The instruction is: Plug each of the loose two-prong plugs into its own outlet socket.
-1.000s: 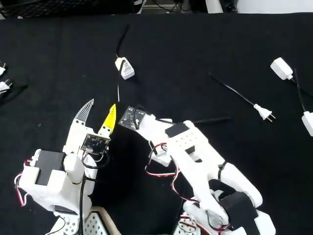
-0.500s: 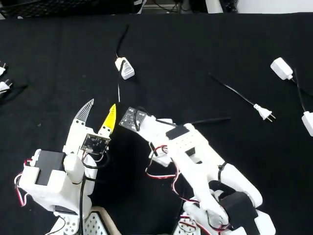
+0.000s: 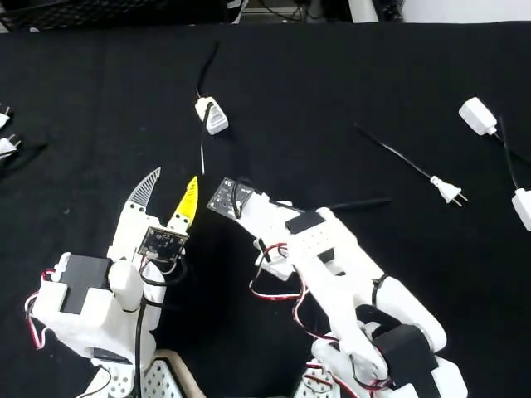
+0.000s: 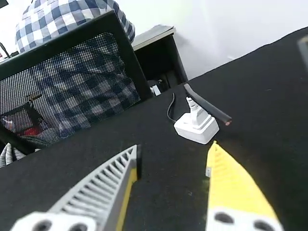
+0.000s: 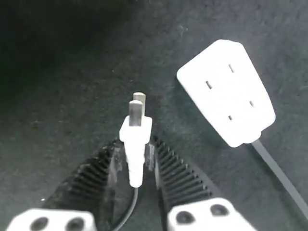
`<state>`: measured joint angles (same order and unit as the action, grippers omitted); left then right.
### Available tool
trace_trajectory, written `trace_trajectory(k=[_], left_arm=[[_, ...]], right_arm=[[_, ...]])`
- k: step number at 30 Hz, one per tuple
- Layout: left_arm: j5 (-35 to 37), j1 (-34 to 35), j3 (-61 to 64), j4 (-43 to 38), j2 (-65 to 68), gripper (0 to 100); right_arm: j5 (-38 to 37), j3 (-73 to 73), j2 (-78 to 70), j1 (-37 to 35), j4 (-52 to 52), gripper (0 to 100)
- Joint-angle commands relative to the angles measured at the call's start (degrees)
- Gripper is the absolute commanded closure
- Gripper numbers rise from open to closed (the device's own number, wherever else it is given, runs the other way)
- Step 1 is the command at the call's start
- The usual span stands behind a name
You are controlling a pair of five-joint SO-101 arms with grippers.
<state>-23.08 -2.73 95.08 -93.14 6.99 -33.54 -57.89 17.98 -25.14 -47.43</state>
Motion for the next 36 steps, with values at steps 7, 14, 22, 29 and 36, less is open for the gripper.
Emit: trace_trajectory(k=[7,14,22,29,36], left_arm=[[-0.3,-0.7,1.4,-4.0,0.0,76],[-0.2,-0.4,1.4,-4.7,-0.2,76],[-0.3,-3.3,1.5,-6.2,-0.5,76],[-0.3,-7.3,1.5,-6.4,-0.5,76],[-0.3,-13.7,1.5,-6.4,-0.4,76]], right_arm=[[1.1,11.2,0.7,0.4,-6.0,98.6],[6.8,22.4,0.7,0.5,-12.7,98.6],[8.2,23.4,0.7,-3.5,-14.9,98.6],[8.2,24.7,4.6,-7.1,-19.6,98.6],[8.3,24.3,13.8,-7.3,-20.0,98.6]])
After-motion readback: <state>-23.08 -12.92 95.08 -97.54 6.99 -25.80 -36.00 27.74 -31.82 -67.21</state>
